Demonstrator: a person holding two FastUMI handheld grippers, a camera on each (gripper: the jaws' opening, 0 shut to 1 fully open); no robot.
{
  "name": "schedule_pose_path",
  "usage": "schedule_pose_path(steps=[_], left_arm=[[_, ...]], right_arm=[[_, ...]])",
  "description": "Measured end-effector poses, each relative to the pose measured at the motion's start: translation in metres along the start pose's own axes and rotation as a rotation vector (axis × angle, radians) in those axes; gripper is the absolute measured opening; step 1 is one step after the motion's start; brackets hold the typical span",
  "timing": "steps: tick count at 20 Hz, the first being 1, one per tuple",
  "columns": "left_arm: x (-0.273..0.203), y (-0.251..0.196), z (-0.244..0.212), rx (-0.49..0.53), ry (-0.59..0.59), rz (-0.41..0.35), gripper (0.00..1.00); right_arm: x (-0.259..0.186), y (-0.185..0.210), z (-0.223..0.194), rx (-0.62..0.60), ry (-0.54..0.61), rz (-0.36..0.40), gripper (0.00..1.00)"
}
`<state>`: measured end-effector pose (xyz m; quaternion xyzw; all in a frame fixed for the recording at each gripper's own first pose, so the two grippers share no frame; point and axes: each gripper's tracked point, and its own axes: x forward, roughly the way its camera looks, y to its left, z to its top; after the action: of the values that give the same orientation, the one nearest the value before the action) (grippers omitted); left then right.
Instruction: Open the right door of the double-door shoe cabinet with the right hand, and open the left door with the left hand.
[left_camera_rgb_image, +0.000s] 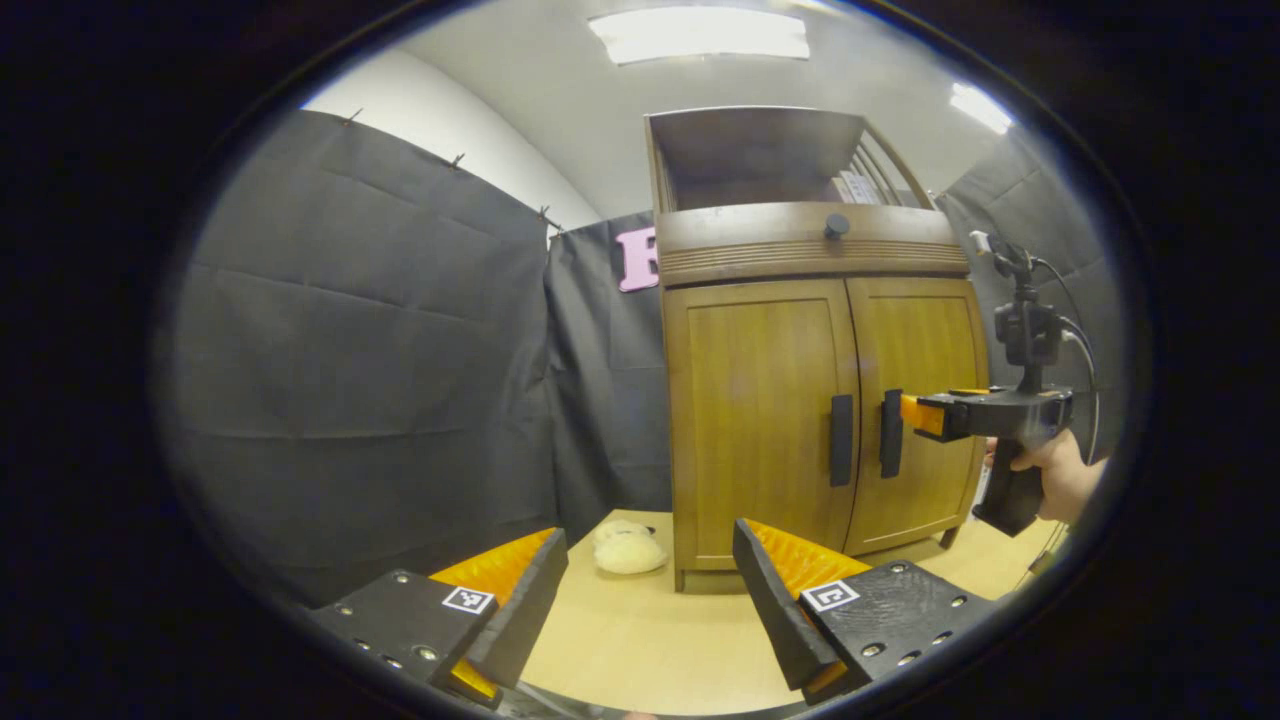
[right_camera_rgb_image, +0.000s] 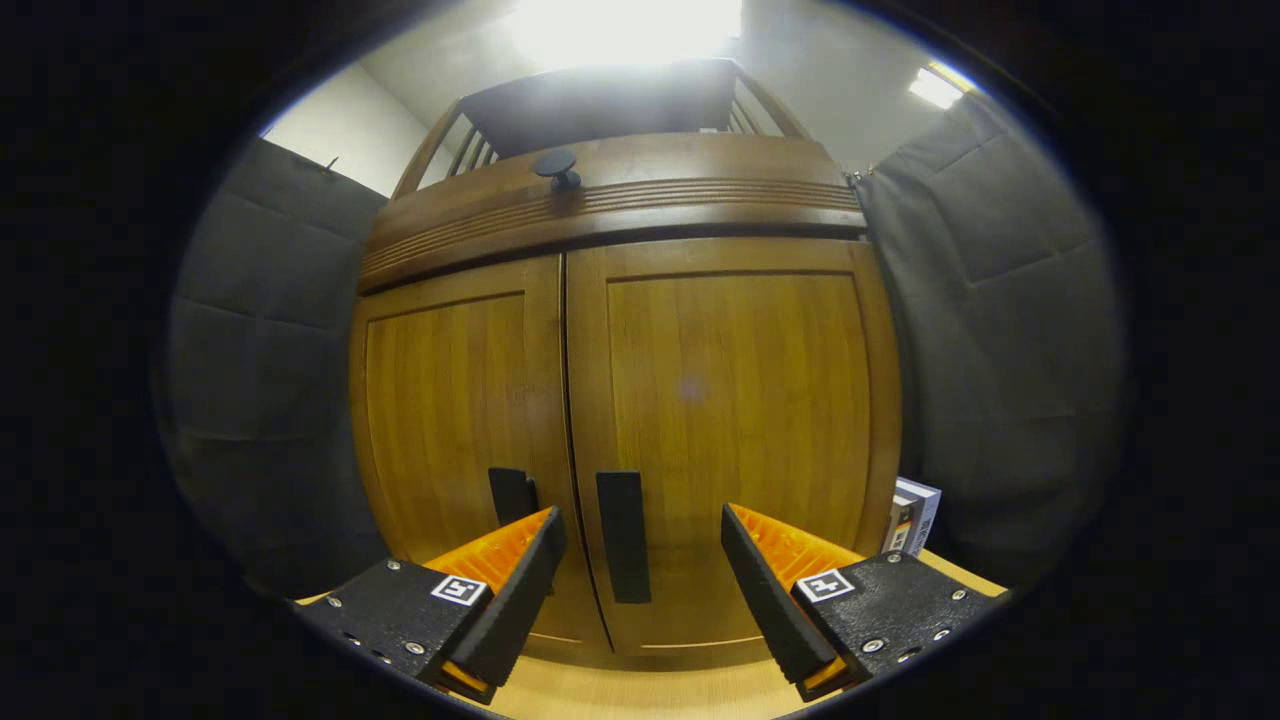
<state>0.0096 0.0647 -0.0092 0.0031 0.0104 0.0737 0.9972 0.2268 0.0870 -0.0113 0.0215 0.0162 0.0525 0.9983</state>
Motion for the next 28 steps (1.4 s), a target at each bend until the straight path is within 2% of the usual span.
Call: schedule_pose_path(steps=[2, 3, 4, 8, 14, 16, 17, 18, 20, 21, 22, 23, 24, 25, 27, 28], left_arm=[[-0.002, 0.004, -0.004, -0.002, 0.008, 0.012, 0.95], [-0.003, 0.007, -0.006, -0.002, 0.013, 0.018, 1.00], [-0.004, 0.010, -0.009, -0.001, 0.020, 0.022, 1.00], [-0.004, 0.017, -0.008, 0.013, 0.023, 0.048, 1.00], [-0.003, 0.020, -0.011, 0.008, 0.036, 0.075, 1.00], [-0.003, 0.021, -0.012, 0.008, 0.041, 0.079, 1.00], [-0.003, 0.021, -0.012, 0.008, 0.042, 0.081, 0.95], [-0.003, 0.021, -0.012, 0.008, 0.043, 0.084, 1.00], [-0.003, 0.021, -0.011, 0.008, 0.042, 0.083, 1.00], [-0.003, 0.021, -0.011, 0.009, 0.041, 0.082, 0.95], [-0.003, 0.021, -0.010, 0.009, 0.037, 0.082, 1.00], [-0.003, 0.021, -0.009, 0.007, 0.034, 0.079, 0.95], [-0.003, 0.021, -0.009, 0.005, 0.030, 0.077, 0.95], [-0.003, 0.021, -0.008, 0.005, 0.027, 0.076, 1.00], [-0.003, 0.020, -0.009, 0.000, 0.025, 0.070, 1.00], [-0.003, 0.020, -0.008, -0.001, 0.023, 0.068, 0.95]], right_arm=[[0.014, 0.003, -0.006, -0.007, 0.012, 0.009, 0.96], [0.020, 0.005, -0.010, -0.011, 0.022, 0.013, 0.96], [0.026, 0.006, -0.014, -0.013, 0.037, 0.020, 0.95], [0.048, 0.010, -0.026, -0.009, 0.064, 0.033, 0.86], [0.070, 0.029, -0.037, 0.002, 0.114, 0.038, 0.66], [0.072, 0.041, -0.032, 0.002, 0.130, 0.031, 0.52], [0.068, 0.051, -0.024, 0.004, 0.122, 0.028, 0.43], [0.067, 0.053, -0.021, 0.003, 0.120, 0.022, 0.42], [0.059, 0.059, -0.015, 0.007, 0.122, 0.017, 0.32], [0.059, 0.058, -0.016, 0.007, 0.129, 0.015, 0.29], [0.061, 0.057, -0.016, 0.006, 0.134, 0.015, 0.28], [0.062, 0.057, -0.015, 0.007, 0.137, 0.018, 0.27], [0.064, 0.056, -0.014, 0.007, 0.137, 0.022, 0.27], [0.064, 0.055, -0.015, 0.006, 0.135, 0.025, 0.27], [0.064, 0.055, -0.016, 0.003, 0.135, 0.032, 0.27], [0.064, 0.055, -0.015, 0.002, 0.135, 0.034, 0.27]])
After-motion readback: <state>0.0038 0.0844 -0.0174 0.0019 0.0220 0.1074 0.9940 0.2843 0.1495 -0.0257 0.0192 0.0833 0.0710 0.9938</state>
